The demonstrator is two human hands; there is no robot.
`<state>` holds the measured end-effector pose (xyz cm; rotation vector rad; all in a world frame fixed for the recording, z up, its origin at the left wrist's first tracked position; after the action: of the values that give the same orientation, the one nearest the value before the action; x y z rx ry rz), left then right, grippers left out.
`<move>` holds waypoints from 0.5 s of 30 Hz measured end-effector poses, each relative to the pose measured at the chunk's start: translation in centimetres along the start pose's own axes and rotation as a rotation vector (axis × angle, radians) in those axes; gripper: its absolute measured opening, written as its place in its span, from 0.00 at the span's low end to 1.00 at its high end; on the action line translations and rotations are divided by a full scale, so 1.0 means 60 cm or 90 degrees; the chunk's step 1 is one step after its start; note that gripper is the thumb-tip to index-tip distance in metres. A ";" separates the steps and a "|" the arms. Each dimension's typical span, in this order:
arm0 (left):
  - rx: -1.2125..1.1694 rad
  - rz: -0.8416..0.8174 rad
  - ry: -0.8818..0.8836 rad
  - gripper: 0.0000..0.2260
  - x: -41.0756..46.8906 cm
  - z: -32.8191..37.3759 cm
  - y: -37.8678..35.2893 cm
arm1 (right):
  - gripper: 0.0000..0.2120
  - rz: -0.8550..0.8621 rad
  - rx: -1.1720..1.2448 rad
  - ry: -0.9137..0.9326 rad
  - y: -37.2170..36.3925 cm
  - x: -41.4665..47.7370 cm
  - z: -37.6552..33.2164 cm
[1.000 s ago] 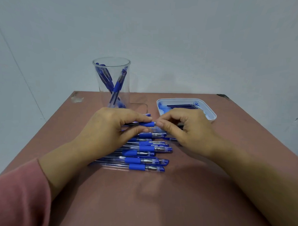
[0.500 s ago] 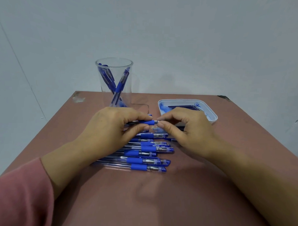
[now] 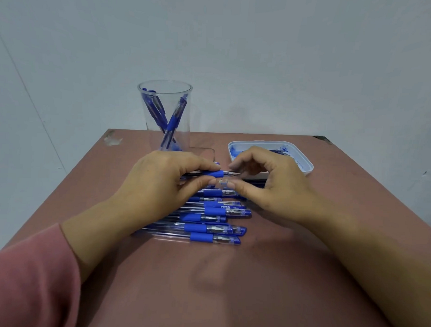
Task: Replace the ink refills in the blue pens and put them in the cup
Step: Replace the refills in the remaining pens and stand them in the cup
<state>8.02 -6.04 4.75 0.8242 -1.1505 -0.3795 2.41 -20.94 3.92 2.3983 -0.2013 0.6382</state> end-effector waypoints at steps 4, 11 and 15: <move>0.000 0.001 -0.010 0.17 0.001 0.003 0.001 | 0.10 -0.005 0.021 -0.033 -0.003 0.002 0.006; 0.000 0.001 -0.003 0.15 0.000 0.000 -0.001 | 0.09 -0.003 -0.007 -0.001 0.003 0.001 -0.003; -0.002 -0.001 -0.003 0.15 0.001 0.003 0.000 | 0.11 -0.009 -0.031 -0.008 -0.001 0.002 -0.001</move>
<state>7.88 -6.14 4.79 0.8218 -1.1538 -0.3857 2.49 -20.87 4.00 2.3556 -0.2017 0.6053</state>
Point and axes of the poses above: each hand's wrist, its own x-axis towards the middle knuckle, its own y-axis out of the back of the hand, z = x × y, the point moved 8 cm from there along x, towards the middle knuckle, and after that the axes turned 7 degrees about x, right-handed, at the moved point
